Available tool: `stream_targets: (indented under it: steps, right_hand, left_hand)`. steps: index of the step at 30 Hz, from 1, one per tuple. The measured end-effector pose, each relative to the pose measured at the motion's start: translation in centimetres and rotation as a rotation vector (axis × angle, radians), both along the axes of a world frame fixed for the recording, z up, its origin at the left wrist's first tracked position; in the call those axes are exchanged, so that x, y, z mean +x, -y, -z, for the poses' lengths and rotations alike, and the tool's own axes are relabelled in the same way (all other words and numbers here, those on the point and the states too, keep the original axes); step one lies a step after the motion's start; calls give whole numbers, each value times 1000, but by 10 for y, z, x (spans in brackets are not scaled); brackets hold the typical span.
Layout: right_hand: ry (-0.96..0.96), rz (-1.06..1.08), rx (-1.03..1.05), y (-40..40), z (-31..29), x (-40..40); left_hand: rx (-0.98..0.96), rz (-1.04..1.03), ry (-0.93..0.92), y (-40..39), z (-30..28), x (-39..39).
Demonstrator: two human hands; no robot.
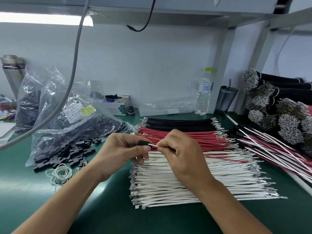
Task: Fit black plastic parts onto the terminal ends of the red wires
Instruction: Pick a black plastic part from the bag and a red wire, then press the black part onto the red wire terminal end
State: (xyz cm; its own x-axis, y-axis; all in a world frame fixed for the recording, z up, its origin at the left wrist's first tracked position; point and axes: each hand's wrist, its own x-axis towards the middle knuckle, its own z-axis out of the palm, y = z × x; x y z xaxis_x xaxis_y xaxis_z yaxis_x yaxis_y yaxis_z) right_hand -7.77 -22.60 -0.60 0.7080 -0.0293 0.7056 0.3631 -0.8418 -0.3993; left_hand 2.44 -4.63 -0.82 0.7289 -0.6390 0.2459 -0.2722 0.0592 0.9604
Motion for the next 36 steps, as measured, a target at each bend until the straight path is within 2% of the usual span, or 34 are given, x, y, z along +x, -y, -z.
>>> stream_targets:
  steps: [5,9,13,15,17,18,20,21,23,28,30,32,34,36]
  right_hand:
    - [28,8,-44,2,1,-3]
    - [114,119,-123,5,-8,0]
    - [-86,173,-215,13,-3,1]
    - [-42,196,-221,14,-2,-1]
    - [174,247,-203,13,-15,-4]
    - [305,266,-190,14,-26,-6]
    - [500,291,-197,28,-52,-12]
    - [529,338,-213,43,-65,-17]
    - [430,535,-247,86,-85,-29]
    - [-173,1060,-311,203,-71,-71]
    - [-446,1148,-383,229,-51,-83]
    - [-634,1147,-362,242,-31,-87]
    - [-650,1157,-299,244,-20,-89]
    - [-502,1178,-293,241,-17,-87]
  left_hand:
    - [15,27,68,1,0,-2]
    - [-113,7,2,-1,-4,2]
    - [-187,-72,-59,-15,-10,11]
    - [-169,-95,-70,-26,-15,16]
    - [-68,-182,-1,-39,-17,23]
    - [41,-288,86,-46,-16,30]
    - [429,-556,358,-61,-9,46]
    - [654,-648,484,-67,-5,53]
    - [957,-718,600,-74,2,65]
    - [1176,-740,629,-83,17,95]
    - [1287,-683,593,-84,25,101]
    - [1324,-660,589,-86,32,110]
    - [1326,-673,599,-85,31,112]
    - [1294,-718,622,-78,21,99]
